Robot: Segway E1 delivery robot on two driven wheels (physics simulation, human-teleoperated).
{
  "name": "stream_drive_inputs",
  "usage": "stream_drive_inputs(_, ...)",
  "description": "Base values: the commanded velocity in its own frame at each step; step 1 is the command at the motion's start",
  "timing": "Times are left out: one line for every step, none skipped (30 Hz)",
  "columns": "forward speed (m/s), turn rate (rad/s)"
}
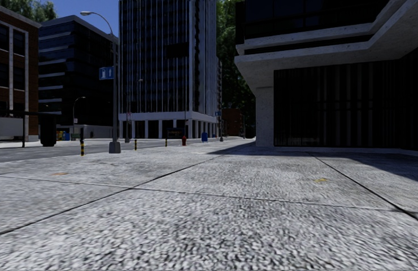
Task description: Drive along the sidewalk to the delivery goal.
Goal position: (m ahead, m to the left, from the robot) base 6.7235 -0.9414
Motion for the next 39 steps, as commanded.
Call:
stream_drive_inputs(2.0,0.0)
stream_drive_inputs(2.0,0.0)
stream_drive_inputs(2.0,0.0)
stream_drive_inputs(2.0,0.0)
stream_drive_inputs(2.0,0.0)
stream_drive_inputs(2.0,0.0)
stream_drive_inputs(2.0,0.0)
stream_drive_inputs(2.0,0.0)
stream_drive_inputs(2.0,0.0)
stream_drive_inputs(2.0,0.0)
stream_drive_inputs(2.0,0.0)
stream_drive_inputs(2.0,0.0)
stream_drive_inputs(2.0,0.0)
stream_drive_inputs(2.0,0.0)
stream_drive_inputs(2.0,0.0)
stream_drive_inputs(2.0,-0.05)
stream_drive_inputs(2.0,-0.11)
stream_drive_inputs(2.0,-0.13)
stream_drive_inputs(2.0,-0.13)
stream_drive_inputs(2.0,-0.14)
stream_drive_inputs(2.0,-0.15)
stream_drive_inputs(2.0,-0.21)
stream_drive_inputs(2.0,-0.28)
stream_drive_inputs(2.0,-0.28)
stream_drive_inputs(2.0,-0.31)
stream_drive_inputs(2.0,-0.31)
stream_drive_inputs(2.0,-0.31)
stream_drive_inputs(2.0,-0.31)
stream_drive_inputs(2.0,-0.31)
stream_drive_inputs(2.0,-0.31)
stream_drive_inputs(2.0,-0.31)
stream_drive_inputs(2.0,-0.31)
stream_drive_inputs(2.0,-0.22)
stream_drive_inputs(2.0,-0.18)
stream_drive_inputs(2.0,-0.17)
stream_drive_inputs(2.0,-0.17)
stream_drive_inputs(2.0,-0.08)
stream_drive_inputs(2.0,0.0)
stream_drive_inputs(2.0,0.0)
